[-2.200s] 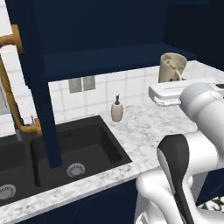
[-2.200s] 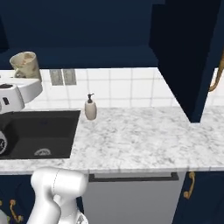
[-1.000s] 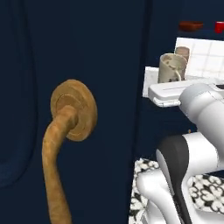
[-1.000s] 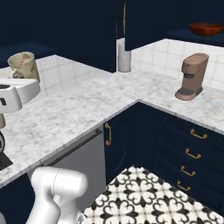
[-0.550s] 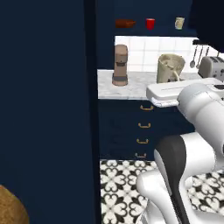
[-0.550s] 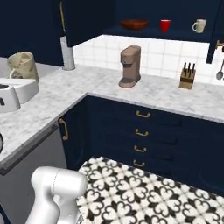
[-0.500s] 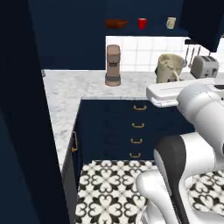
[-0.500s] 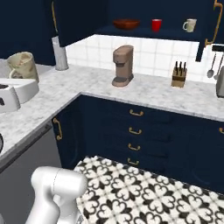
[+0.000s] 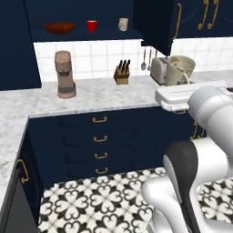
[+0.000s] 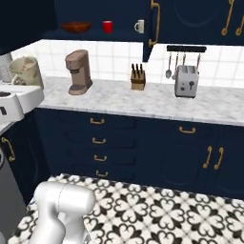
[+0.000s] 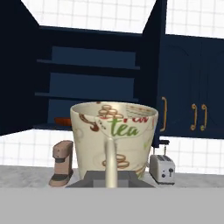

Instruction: Gather all objects into one cabinet and sort the glasses and bowls to opposite sides.

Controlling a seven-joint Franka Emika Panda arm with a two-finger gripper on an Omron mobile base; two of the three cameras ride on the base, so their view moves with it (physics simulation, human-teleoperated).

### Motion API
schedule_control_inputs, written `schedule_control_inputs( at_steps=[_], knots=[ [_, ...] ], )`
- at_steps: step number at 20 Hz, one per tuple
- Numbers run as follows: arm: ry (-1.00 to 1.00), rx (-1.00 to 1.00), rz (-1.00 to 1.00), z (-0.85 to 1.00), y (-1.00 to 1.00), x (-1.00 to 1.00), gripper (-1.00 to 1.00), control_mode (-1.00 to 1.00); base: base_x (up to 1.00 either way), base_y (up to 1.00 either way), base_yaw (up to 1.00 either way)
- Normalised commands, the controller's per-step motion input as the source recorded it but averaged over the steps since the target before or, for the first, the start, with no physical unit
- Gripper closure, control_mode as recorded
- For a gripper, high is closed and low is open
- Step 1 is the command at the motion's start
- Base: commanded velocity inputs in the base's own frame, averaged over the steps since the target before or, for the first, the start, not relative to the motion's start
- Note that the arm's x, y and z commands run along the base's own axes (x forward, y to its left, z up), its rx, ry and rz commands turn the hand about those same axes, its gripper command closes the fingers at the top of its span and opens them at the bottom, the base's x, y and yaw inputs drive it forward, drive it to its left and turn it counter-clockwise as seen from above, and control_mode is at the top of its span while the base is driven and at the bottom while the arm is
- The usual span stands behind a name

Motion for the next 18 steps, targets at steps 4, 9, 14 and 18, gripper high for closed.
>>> schedule_control_inputs(
  at_steps=[4, 9, 14, 18],
  knots=[
    [0.0, 0.0, 0.0, 0.0, 0.0, 0.0, 1.0, 1.0, 1.0, -0.01, -0.14],
    [0.0, 0.0, 0.0, 0.0, 0.0, 0.0, 1.0, 1.0, 1.0, -0.03, -0.13],
    [0.0, 0.0, 0.0, 0.0, 0.0, 0.0, 1.0, 1.0, 1.0, -0.11, -0.15],
    [0.0, 0.0, 0.0, 0.0, 0.0, 0.0, 1.0, 1.0, 1.0, -0.07, -0.14]
  ],
)
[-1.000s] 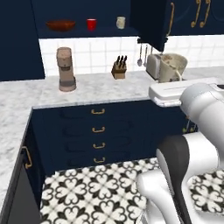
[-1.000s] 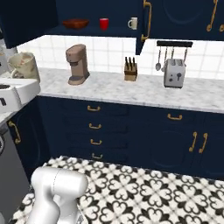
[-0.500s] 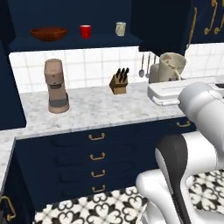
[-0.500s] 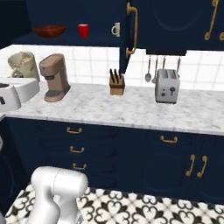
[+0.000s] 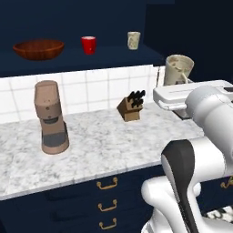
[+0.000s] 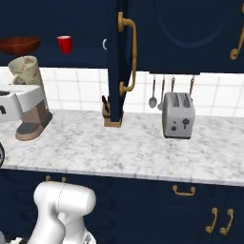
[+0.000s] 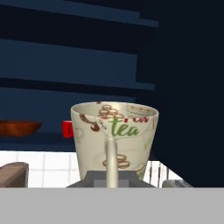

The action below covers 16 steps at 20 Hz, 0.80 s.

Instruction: Gather all objects into one cabinet and sort the glasses and bowls to opposite sides.

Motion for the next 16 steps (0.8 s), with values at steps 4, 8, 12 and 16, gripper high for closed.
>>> schedule_control_inputs(
  at_steps=[4, 8, 12, 16],
  knots=[
    [0.0, 0.0, 0.0, 0.0, 0.0, 0.0, 1.0, 1.0, 1.0, -0.09, -0.13],
    [0.0, 0.0, 0.0, 0.0, 0.0, 0.0, 1.0, 1.0, 1.0, -0.08, -0.12],
    [0.0, 0.0, 0.0, 0.0, 0.0, 0.0, 1.0, 1.0, 0.91, -0.04, -0.07],
    [0.0, 0.0, 0.0, 0.0, 0.0, 0.0, 1.0, 1.0, 0.04, -0.02, -0.02]
  ],
)
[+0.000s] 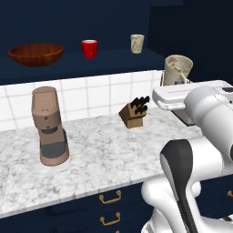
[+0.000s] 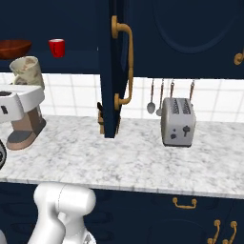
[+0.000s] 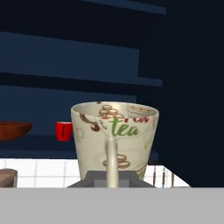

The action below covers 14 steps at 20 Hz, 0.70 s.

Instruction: Gather all objects into one cabinet and sort the glasses and bowls to opposite sides.

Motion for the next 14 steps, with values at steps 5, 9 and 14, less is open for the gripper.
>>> schedule_control_inputs(
  at_steps=[5, 9, 14],
  knots=[
    [0.0, 0.0, 0.0, 0.0, 0.0, 0.0, 1.0, 1.0, 0.0, 0.0, 0.0],
    [-0.01, 0.0, 0.0, 0.04, -0.02, 0.0, 1.0, -1.0, 0.0, -0.03, 0.0],
    [-0.02, 0.01, 0.0, 0.31, -0.13, 0.0, 1.0, -1.0, 0.0, 0.0, 0.0]
  ],
)
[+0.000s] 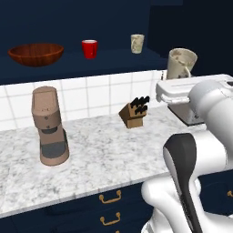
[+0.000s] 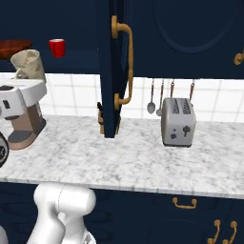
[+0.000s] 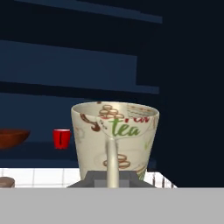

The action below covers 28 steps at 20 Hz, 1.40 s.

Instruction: Gather all objects into one cabinet and sort the glasses and bowls to opposite sides.

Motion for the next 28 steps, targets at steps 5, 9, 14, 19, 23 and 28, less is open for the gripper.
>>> schedule_control_inputs(
  at_steps=[5, 9, 14, 19, 23, 28],
  knots=[
    [0.02, 0.0, 0.0, 0.29, -0.06, 0.07, 1.0, -1.0, 0.0, 0.0, 0.0],
    [0.11, 0.0, 0.0, 0.23, 0.0, 0.3, 1.0, -1.0, 0.0, 0.0, 0.0],
    [0.18, 0.0, 0.0, 0.02, 0.0, 0.48, 1.0, -1.0, 0.0, 0.0, 0.0],
    [0.15, 0.0, 0.0, 0.0, 0.0, 0.47, 1.0, -1.0, 0.0, 0.0, 0.0],
    [0.1, 0.0, 0.0, 0.0, 0.01, 0.39, 1.0, -1.0, 0.0, 0.0, 0.0],
    [0.05, 0.0, 0.0, -0.03, 0.04, 0.39, 1.0, -1.0, 0.0, 0.0, 0.0]
  ],
)
